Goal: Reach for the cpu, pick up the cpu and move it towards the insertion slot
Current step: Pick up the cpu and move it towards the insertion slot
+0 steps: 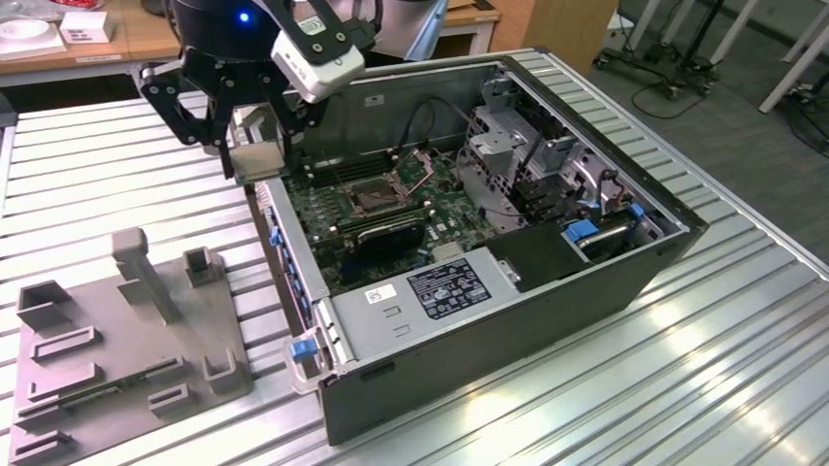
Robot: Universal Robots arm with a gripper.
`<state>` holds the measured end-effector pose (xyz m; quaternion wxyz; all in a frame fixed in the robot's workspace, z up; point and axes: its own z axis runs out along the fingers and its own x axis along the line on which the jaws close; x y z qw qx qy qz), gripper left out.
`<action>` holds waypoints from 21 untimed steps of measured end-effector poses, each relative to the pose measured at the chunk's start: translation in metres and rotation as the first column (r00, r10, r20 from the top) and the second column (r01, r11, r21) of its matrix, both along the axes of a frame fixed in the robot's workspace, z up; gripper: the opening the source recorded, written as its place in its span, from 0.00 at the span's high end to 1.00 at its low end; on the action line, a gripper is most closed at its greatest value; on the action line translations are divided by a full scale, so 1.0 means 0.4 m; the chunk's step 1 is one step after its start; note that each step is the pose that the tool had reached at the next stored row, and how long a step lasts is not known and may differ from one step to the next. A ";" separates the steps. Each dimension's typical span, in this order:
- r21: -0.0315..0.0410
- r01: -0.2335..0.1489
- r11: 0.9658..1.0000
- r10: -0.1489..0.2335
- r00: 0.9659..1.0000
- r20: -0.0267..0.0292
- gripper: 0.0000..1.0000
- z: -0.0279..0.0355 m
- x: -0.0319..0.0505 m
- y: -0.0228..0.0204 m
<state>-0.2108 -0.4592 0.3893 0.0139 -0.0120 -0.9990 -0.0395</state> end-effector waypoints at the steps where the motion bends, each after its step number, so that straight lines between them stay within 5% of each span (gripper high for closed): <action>1: 0.000 0.000 1.000 0.000 1.000 0.000 0.46 0.000 0.002 0.000; 21: 0.000 0.000 1.000 0.000 1.000 0.000 0.46 0.000 0.042 0.000</action>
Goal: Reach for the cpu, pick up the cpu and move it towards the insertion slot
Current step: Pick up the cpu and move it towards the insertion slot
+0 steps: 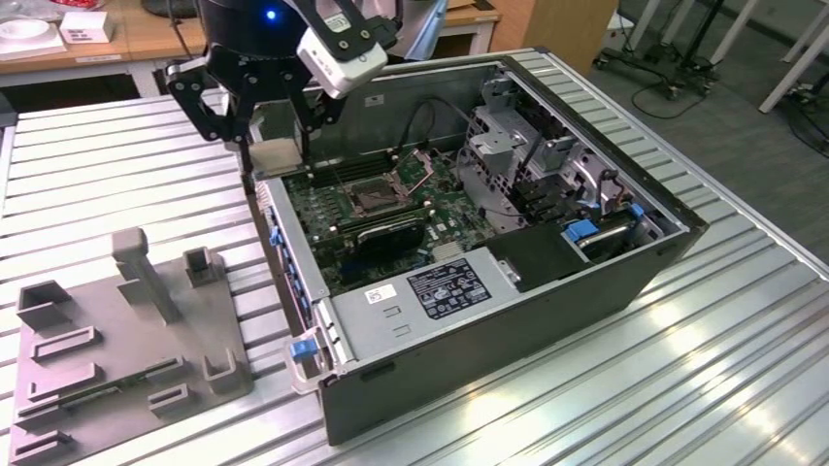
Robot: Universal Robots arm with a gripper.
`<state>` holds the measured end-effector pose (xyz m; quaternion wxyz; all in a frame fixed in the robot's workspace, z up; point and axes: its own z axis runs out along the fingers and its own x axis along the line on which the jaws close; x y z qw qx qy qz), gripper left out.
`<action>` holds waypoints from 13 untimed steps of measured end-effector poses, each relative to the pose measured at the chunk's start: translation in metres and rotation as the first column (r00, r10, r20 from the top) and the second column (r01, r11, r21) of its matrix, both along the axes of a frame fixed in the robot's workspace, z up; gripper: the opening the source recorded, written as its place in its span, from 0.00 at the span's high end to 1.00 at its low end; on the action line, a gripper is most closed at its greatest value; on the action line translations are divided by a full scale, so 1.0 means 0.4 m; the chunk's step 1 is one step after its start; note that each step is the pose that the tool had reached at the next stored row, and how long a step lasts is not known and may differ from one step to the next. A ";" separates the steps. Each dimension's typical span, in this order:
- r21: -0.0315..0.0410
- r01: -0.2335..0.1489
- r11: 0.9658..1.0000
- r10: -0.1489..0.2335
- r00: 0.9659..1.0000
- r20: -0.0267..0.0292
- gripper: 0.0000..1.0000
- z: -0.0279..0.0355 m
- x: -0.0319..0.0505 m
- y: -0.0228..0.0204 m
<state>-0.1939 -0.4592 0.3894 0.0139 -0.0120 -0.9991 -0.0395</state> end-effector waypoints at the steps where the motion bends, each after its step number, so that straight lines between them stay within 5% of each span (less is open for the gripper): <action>1: 0.000 0.000 1.000 0.000 1.000 0.000 0.46 0.000 0.002 0.000; 13: 0.000 0.000 1.000 0.000 1.000 0.000 0.46 0.000 0.029 0.000</action>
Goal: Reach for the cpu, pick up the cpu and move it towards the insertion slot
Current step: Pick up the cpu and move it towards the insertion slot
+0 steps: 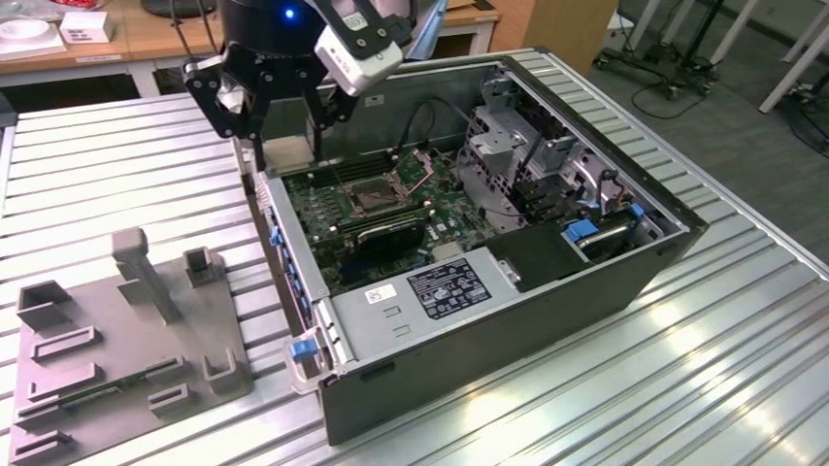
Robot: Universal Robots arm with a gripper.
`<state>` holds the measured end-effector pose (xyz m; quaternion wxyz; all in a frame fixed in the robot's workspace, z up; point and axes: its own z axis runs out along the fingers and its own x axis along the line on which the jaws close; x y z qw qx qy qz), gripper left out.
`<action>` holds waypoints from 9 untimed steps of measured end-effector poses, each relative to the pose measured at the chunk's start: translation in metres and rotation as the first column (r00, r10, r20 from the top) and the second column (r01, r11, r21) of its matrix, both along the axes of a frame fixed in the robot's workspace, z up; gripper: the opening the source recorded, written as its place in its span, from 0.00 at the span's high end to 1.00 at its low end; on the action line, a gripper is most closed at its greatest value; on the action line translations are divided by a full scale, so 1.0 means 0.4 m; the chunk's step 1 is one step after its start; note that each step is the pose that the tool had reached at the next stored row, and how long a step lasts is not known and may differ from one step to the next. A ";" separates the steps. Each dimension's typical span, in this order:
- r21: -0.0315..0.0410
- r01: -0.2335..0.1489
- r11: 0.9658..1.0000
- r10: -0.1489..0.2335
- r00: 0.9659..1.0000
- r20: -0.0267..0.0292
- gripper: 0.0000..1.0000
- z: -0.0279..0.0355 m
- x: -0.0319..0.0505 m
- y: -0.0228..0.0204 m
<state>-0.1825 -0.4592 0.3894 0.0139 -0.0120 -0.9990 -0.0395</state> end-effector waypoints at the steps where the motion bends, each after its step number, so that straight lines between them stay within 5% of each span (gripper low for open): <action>1: 0.000 0.000 1.000 0.000 1.000 0.000 0.46 0.000 0.002 0.000; 9: 0.000 0.000 1.000 0.000 1.000 0.000 0.46 0.000 0.024 0.000</action>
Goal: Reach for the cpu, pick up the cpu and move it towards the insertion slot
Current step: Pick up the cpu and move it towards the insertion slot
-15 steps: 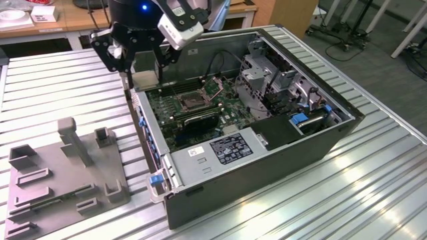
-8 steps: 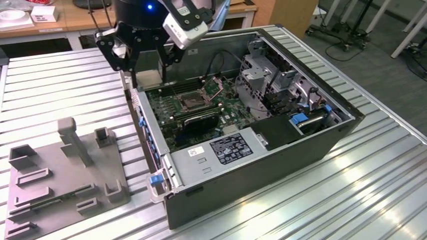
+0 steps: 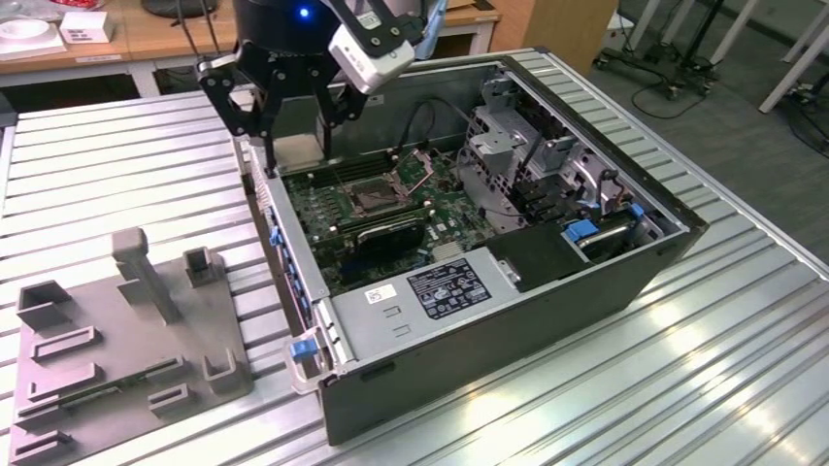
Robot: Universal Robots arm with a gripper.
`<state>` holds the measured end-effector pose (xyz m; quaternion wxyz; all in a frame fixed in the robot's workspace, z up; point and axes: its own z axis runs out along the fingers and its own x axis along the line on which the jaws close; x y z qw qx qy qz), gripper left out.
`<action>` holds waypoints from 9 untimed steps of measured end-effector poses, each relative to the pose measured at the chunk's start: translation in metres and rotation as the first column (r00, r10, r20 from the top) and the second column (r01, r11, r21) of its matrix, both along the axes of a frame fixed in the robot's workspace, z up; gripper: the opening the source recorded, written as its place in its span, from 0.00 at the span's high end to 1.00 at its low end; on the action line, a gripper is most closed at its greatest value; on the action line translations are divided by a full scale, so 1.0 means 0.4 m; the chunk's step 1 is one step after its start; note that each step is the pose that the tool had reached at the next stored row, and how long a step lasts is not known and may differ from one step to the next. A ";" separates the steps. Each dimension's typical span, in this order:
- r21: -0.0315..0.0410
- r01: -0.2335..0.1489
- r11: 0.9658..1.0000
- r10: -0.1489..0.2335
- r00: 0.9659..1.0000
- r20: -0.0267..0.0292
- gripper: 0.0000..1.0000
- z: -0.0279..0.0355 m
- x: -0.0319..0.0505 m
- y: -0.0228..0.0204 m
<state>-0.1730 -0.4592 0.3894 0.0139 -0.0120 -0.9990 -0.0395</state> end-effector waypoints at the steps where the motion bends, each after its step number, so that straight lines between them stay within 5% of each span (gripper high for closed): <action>1: 0.000 0.000 1.000 0.000 1.000 0.000 0.46 0.000 0.003 0.000; 9: 0.000 0.000 1.000 0.000 1.000 0.000 0.46 0.000 0.027 0.000</action>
